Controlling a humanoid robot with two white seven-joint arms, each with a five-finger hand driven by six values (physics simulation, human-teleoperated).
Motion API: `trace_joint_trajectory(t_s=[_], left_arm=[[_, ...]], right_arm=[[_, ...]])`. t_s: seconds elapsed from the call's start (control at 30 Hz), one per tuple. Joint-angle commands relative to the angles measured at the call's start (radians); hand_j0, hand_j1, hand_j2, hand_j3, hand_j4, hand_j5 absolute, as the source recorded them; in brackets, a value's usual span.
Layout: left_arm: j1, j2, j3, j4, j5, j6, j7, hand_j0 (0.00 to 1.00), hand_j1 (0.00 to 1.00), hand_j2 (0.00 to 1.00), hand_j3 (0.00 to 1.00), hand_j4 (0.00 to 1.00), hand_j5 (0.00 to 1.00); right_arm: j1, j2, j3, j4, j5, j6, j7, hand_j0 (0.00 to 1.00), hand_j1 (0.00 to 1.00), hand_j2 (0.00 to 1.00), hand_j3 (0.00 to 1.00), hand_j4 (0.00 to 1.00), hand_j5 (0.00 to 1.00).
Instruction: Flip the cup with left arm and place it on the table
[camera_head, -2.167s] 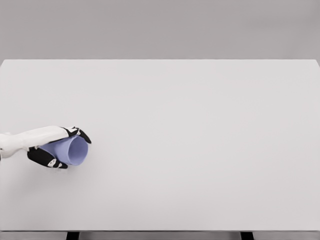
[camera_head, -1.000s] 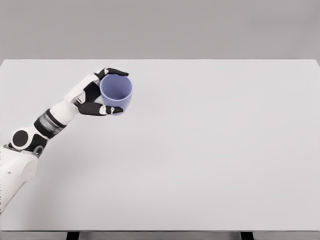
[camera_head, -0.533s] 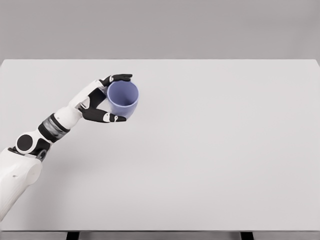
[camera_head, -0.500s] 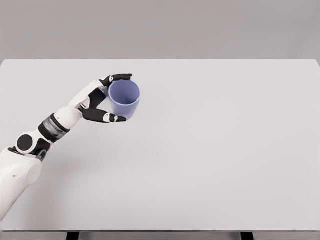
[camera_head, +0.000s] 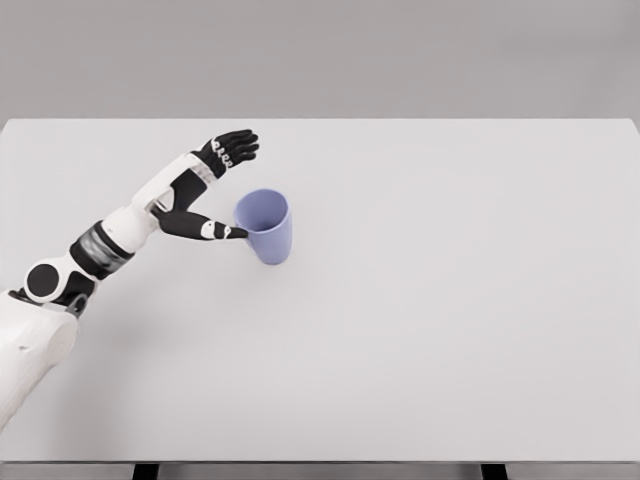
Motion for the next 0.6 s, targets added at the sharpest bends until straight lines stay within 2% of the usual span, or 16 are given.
trace_joint_trajectory(t_s=[0.0,0.1,0.17,0.2,0.23,0.27,0.3,0.33,0.4,0.43,0.57], left_arm=[[0.000,0.003,0.001,-0.006,0.010,0.000,0.000,1.00,1.00,1.00,1.00,1.00,1.00],[-0.011,0.021,0.002,-0.013,0.008,-0.003,0.000,1.00,1.00,1.00,1.00,1.00,1.00],[-0.052,0.106,0.001,-0.029,-0.001,-0.002,0.000,1.00,1.00,1.00,1.00,1.00,1.00],[-0.061,0.179,-0.007,-0.032,-0.026,-0.008,0.000,1.00,1.00,1.00,1.00,1.00,1.00],[-0.063,0.216,-0.010,-0.032,-0.075,-0.014,0.000,1.00,1.00,1.00,1.00,1.00,1.00],[-0.067,0.287,-0.010,-0.030,-0.259,-0.031,0.000,1.00,1.00,1.00,1.00,1.00,1.00],[-0.072,0.308,-0.010,-0.029,-0.328,-0.040,0.000,1.00,1.00,1.00,1.00,1.00,1.00],[-0.077,0.351,-0.010,-0.021,-0.466,-0.040,0.000,1.00,1.00,1.00,1.00,1.00,1.00],[-0.075,0.393,-0.010,-0.020,-0.566,-0.040,0.000,1.00,1.00,1.00,1.00,1.00,1.00],[-0.075,0.396,-0.011,-0.020,-0.583,-0.040,0.000,1.00,1.00,1.00,1.00,1.00,1.00],[-0.075,0.393,-0.010,-0.020,-0.578,-0.040,0.000,1.00,1.00,1.00,1.00,1.00,1.00]], right_arm=[[0.000,0.000,0.000,0.000,0.000,0.000,0.001,1.00,1.00,1.00,1.00,1.00,1.00],[0.000,0.000,-0.001,0.000,0.000,0.001,0.001,1.00,1.00,1.00,1.00,1.00,1.00],[0.000,0.000,-0.001,0.000,0.000,0.000,0.001,1.00,1.00,1.00,1.00,1.00,1.00],[0.002,0.000,0.000,0.000,0.000,0.000,0.001,1.00,1.00,1.00,1.00,1.00,1.00],[0.002,0.000,0.000,0.000,0.000,0.000,0.001,1.00,1.00,1.00,1.00,1.00,1.00],[0.000,0.000,-0.001,0.000,0.000,0.000,0.001,1.00,1.00,1.00,1.00,1.00,1.00],[0.000,0.000,-0.001,0.000,0.000,0.000,0.001,1.00,1.00,1.00,1.00,1.00,1.00],[0.000,0.000,0.000,0.000,0.000,0.000,0.001,1.00,1.00,1.00,1.00,1.00,1.00],[0.000,0.000,-0.001,0.000,0.000,0.000,0.001,1.00,1.00,1.00,1.00,1.00,1.00],[0.000,0.000,0.000,0.000,0.000,0.001,-0.001,1.00,1.00,1.00,1.00,1.00,1.00],[0.000,0.000,0.000,0.000,0.000,0.001,0.001,1.00,1.00,1.00,1.00,1.00,1.00]])
